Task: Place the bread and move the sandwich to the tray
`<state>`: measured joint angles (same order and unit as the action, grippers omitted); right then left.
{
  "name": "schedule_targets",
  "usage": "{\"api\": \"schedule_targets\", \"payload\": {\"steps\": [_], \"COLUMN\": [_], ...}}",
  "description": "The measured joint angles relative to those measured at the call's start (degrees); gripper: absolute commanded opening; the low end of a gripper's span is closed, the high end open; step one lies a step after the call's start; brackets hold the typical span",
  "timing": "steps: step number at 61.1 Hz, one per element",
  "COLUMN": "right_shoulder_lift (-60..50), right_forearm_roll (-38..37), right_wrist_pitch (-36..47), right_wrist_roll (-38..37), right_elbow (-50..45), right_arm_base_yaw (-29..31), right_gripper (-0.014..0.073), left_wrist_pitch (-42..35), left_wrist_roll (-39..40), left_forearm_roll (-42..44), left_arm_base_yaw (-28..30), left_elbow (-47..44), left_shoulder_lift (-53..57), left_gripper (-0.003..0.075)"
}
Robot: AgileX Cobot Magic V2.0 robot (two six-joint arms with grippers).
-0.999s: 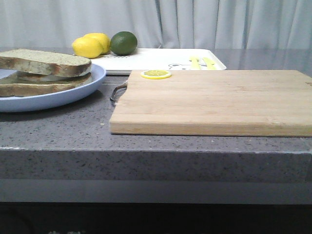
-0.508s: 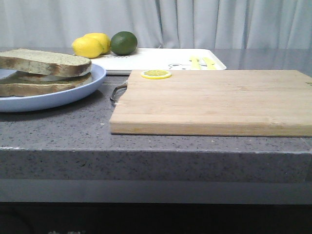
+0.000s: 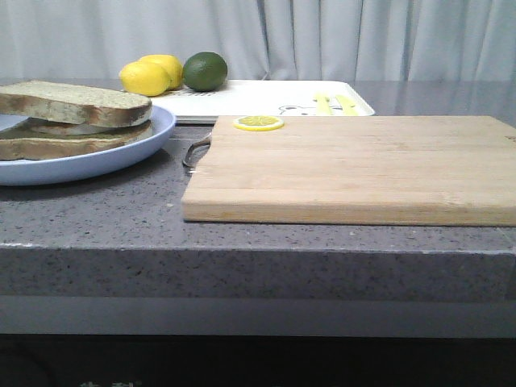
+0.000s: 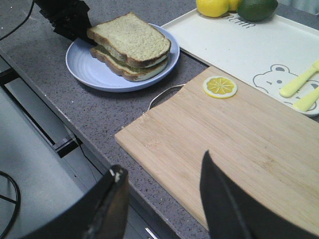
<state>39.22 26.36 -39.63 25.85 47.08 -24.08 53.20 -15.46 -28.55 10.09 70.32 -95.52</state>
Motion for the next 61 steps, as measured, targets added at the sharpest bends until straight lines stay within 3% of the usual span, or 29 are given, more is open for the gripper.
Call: {"api": "schedule_targets", "payload": {"steps": [14,35,61], "right_shoulder_lift": [0.0,0.0,0.0], "right_forearm_roll": [0.0,0.0,0.0], "right_wrist_pitch": [0.0,-0.1,-0.1], "right_wrist_roll": [0.0,0.1,0.1], "right_elbow": [0.0,0.0,0.0], "right_arm_base_yaw": [0.0,0.0,0.0], "right_gripper": [0.0362,0.0362,0.0362], "left_wrist_pitch": [0.0,-0.3,2.0], "left_wrist_roll": [0.0,0.1,-0.6], "left_forearm_roll": [-0.6,-4.4,-13.6], "left_arm_base_yaw": [0.0,0.0,0.0], "left_elbow": [0.0,0.3,10.7], "left_shoulder_lift": [0.0,0.0,-0.2], "left_gripper": [-0.002,-0.002,-0.002]}}
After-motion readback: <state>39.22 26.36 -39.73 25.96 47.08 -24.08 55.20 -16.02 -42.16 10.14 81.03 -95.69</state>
